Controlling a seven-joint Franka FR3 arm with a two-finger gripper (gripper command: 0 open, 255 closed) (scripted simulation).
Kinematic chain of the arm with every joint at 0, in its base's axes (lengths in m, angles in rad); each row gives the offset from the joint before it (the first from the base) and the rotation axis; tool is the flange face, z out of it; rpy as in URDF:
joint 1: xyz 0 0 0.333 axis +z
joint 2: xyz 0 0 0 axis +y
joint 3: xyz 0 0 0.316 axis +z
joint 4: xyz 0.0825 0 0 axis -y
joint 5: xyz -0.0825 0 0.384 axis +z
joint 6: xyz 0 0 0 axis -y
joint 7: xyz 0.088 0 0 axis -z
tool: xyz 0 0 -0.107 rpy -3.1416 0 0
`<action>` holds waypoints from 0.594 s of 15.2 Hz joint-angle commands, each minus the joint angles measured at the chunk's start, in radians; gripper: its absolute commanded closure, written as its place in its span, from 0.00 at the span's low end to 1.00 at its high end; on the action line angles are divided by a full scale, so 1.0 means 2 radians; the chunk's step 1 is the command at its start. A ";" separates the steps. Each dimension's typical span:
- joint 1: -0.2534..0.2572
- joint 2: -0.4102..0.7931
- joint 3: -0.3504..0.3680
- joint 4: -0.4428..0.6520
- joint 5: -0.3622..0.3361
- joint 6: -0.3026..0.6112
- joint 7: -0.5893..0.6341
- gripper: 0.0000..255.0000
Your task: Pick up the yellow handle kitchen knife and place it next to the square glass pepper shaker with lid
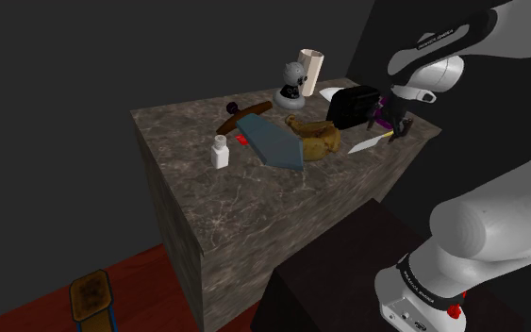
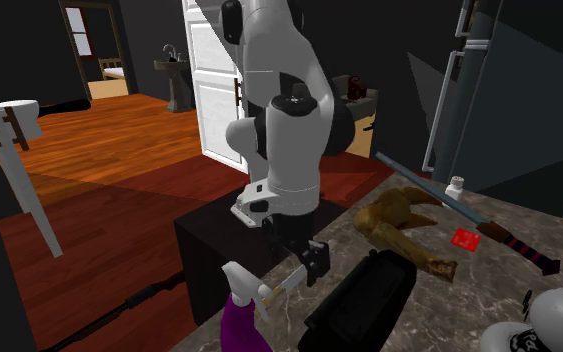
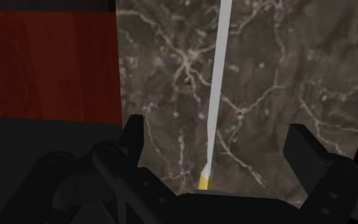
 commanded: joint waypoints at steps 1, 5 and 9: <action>0.000 0.010 -0.001 -0.005 0.003 0.014 -0.001 0.00; 0.000 0.022 -0.001 -0.011 0.006 0.032 -0.004 0.00; 0.000 0.022 -0.001 -0.011 0.006 0.032 -0.004 0.00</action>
